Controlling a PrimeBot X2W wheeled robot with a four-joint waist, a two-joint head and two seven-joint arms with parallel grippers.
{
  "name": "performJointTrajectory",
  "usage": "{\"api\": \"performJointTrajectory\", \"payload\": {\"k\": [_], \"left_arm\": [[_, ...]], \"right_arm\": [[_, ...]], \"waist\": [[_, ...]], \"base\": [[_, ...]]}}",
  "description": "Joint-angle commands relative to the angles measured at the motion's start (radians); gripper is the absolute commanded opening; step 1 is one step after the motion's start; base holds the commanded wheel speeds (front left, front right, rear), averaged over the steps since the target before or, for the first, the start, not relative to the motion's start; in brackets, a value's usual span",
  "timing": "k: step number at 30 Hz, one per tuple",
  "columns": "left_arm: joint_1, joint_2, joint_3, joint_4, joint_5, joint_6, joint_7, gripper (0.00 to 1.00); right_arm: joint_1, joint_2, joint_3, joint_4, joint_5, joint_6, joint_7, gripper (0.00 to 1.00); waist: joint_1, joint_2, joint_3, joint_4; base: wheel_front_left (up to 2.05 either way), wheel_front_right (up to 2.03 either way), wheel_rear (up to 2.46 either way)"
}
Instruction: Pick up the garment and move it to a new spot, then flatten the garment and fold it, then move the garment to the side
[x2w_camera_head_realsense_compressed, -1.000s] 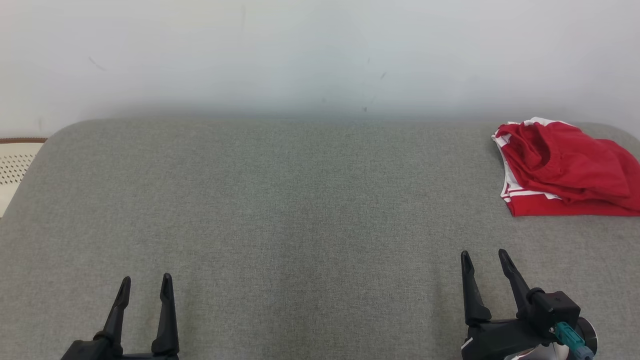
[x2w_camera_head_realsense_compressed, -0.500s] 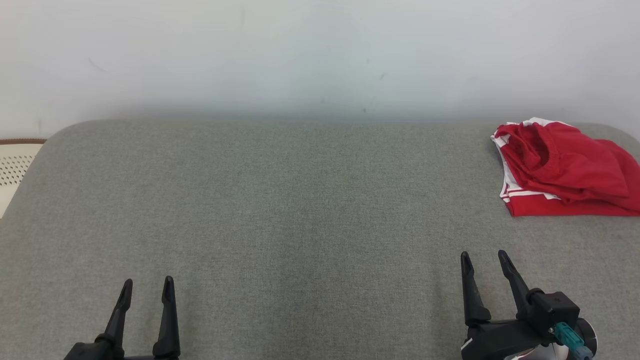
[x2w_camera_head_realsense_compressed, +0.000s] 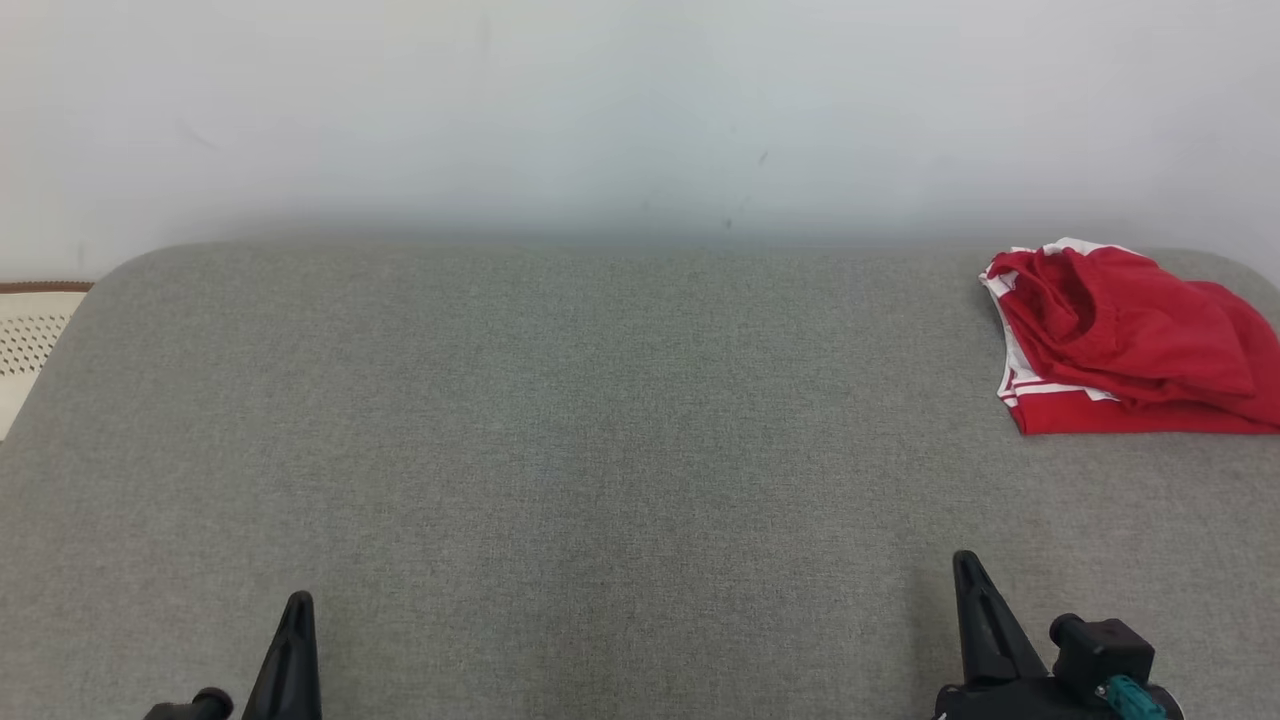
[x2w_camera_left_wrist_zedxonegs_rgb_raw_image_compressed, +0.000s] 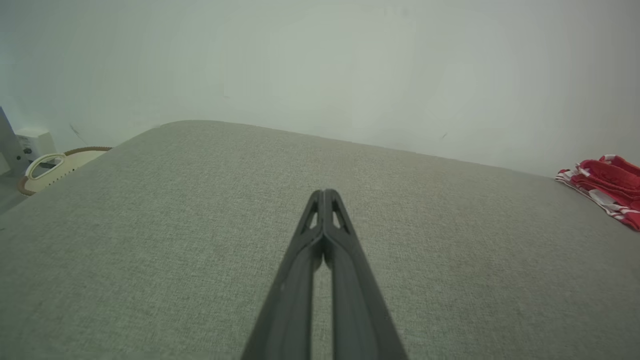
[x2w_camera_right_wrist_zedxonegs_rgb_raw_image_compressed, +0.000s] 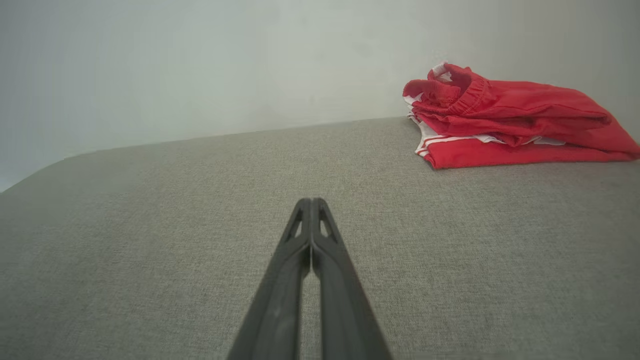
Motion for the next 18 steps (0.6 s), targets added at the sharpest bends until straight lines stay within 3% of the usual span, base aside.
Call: {"api": "performJointTrajectory", "payload": {"k": [1, 18], "left_arm": [[-0.021, 0.003, 0.016, 0.001, -0.050, -0.006, 0.016, 0.00], [-0.060, 0.004, 0.062, 0.058, -0.357, -0.030, 0.110, 0.00]], "right_arm": [[-0.020, -0.001, -0.002, -0.013, 0.054, 0.000, 0.009, 0.00], [-0.078, -0.004, -0.021, 0.035, 0.391, 0.000, 0.067, 0.00]], "waist": [[0.0000, 0.0000, 0.000, -0.001], [0.0000, 0.0000, -0.001, -0.007]], "base": [[0.00, 0.00, 0.00], [0.00, 0.00, 0.00]]}}
